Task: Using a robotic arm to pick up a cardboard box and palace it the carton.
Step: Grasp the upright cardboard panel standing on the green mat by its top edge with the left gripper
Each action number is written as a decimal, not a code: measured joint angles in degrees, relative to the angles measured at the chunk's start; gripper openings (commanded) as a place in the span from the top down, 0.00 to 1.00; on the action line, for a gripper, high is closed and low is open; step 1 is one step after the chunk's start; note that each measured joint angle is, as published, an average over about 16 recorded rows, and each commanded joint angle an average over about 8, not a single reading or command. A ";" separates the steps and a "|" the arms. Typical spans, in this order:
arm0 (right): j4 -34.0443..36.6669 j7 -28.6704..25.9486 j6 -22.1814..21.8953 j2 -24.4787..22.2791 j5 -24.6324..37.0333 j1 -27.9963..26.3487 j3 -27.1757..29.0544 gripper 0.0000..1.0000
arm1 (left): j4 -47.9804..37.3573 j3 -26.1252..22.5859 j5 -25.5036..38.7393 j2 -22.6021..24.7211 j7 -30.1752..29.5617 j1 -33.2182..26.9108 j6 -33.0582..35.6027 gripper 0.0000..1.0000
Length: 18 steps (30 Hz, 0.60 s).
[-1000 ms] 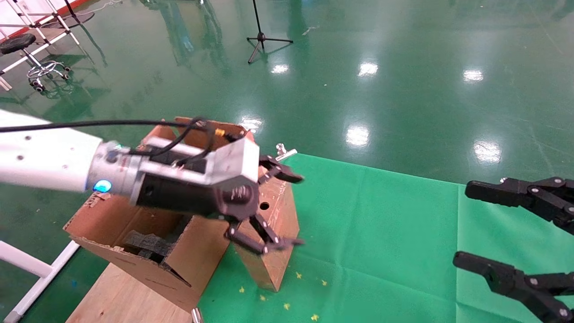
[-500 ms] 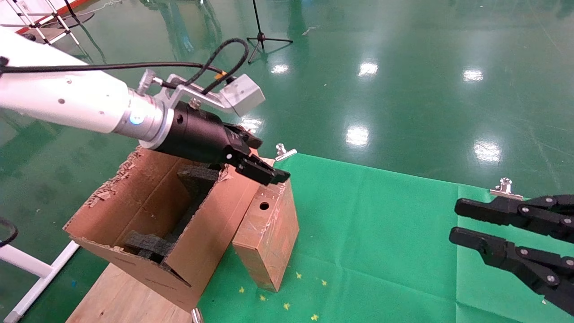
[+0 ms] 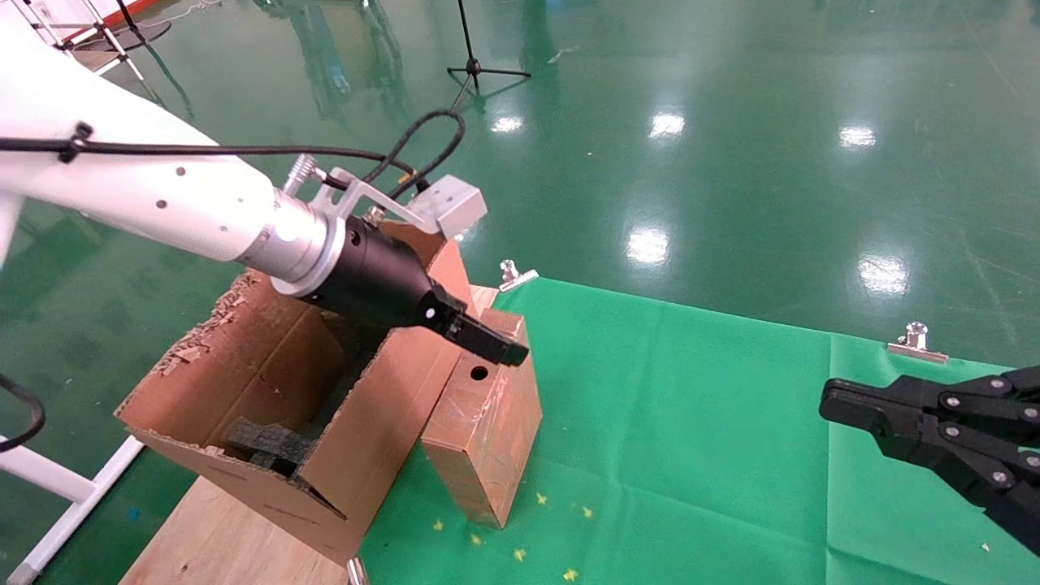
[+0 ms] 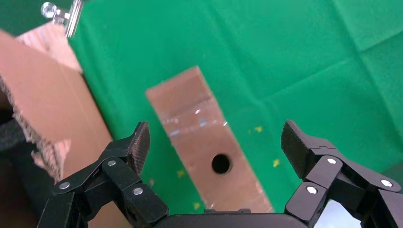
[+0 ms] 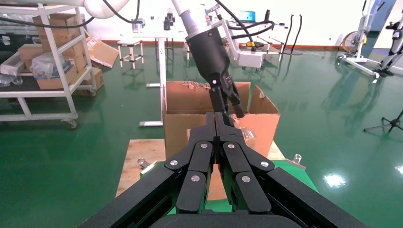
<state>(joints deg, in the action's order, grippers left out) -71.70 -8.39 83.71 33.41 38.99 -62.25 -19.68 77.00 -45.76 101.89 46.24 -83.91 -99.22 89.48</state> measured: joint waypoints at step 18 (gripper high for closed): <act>0.00 0.00 0.00 0.00 -0.01 0.00 -0.01 1.00 | 0.23 -9.23 0.35 1.06 -3.77 -1.10 -1.41 0.00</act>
<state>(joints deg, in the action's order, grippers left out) -71.70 -8.38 83.71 33.41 38.98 -62.25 -19.69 77.23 -54.98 102.24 47.30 -87.69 -100.31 88.07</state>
